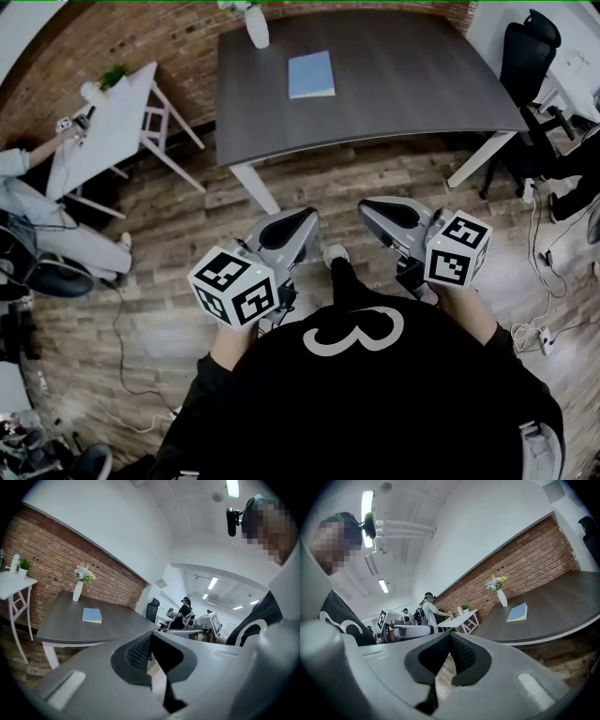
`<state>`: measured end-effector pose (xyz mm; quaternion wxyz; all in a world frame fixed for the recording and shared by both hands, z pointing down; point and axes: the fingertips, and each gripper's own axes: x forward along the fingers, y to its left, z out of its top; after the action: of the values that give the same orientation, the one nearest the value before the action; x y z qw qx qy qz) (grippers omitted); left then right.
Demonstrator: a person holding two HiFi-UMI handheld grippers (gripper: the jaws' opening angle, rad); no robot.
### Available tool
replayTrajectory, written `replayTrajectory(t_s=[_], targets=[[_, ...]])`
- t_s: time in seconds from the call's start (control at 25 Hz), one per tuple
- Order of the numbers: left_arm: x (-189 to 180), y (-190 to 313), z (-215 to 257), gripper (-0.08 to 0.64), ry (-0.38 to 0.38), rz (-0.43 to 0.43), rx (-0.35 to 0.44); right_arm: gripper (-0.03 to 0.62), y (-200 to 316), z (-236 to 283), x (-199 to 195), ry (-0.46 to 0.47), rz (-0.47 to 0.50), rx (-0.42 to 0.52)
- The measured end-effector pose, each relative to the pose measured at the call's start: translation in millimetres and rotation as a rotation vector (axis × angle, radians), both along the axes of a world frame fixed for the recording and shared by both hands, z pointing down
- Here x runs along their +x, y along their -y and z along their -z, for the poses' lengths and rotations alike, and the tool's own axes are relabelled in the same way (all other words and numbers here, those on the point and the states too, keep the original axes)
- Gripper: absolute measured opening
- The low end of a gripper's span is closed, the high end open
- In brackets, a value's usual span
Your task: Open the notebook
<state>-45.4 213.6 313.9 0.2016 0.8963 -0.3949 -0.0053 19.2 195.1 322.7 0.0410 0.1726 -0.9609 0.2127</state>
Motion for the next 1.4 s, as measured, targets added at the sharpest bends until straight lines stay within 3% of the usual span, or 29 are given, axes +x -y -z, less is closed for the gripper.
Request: replayTrajectory(t_s=[0.6, 0.76, 1.12, 1.4], targets=[[-8, 223, -18, 0.017, 0.060, -0.017, -0.108, 0.000, 232, -14, -5, 0.031, -0.054, -0.104], [-4, 275, -16, 0.017, 0.085, -0.028, -0.088, 0.000, 281, -17, 2, 0.027, -0.071, -0.123], [3, 320, -10, 0.017, 0.177, -0.048, -0.012, 0.000, 319, -11, 8, 0.050, -0.095, -0.107], [-6, 355, -42, 0.077, 0.235, -0.050, -0.043, 0.000, 337, -36, 9, 0.047, -0.157, -0.166]])
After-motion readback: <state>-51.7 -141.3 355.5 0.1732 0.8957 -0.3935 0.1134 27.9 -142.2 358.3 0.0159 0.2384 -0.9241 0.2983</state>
